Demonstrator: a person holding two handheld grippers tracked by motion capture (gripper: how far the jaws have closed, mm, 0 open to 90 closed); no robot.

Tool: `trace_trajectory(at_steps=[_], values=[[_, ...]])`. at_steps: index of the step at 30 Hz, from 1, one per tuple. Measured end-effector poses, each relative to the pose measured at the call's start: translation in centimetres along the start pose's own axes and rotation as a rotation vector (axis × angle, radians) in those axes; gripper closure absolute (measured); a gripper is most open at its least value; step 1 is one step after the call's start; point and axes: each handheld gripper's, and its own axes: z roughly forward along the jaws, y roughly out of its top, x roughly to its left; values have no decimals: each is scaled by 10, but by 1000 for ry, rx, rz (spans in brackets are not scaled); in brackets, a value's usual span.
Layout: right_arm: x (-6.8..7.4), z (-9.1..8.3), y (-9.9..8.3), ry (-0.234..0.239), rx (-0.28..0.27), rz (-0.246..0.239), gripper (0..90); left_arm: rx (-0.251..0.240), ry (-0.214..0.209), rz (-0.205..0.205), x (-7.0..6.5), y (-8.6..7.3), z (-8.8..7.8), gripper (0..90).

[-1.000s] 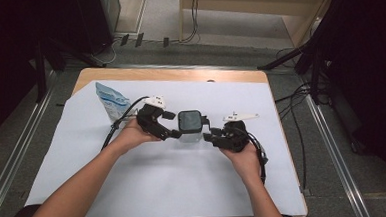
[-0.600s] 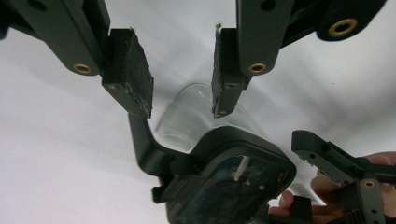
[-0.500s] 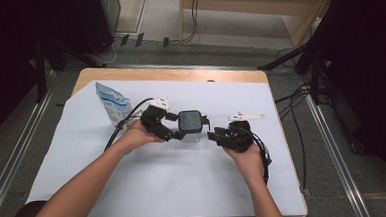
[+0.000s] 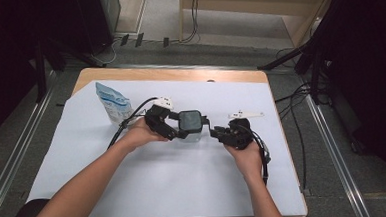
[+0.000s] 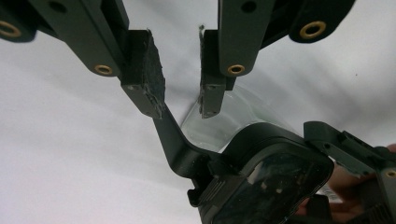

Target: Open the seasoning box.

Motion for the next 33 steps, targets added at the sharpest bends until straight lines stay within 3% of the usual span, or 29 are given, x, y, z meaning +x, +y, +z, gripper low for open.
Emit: trace_trajectory(at_steps=[6,12,33], values=[[1,0,0,8,-1,1,719,9,-7,19,1,2,-1,137],[0,1,0,11,2,1,717,7,15,43,-2,3,-2,146],[3,4,0,21,13,-3,712,-20,15,50,-4,7,-12,171]])
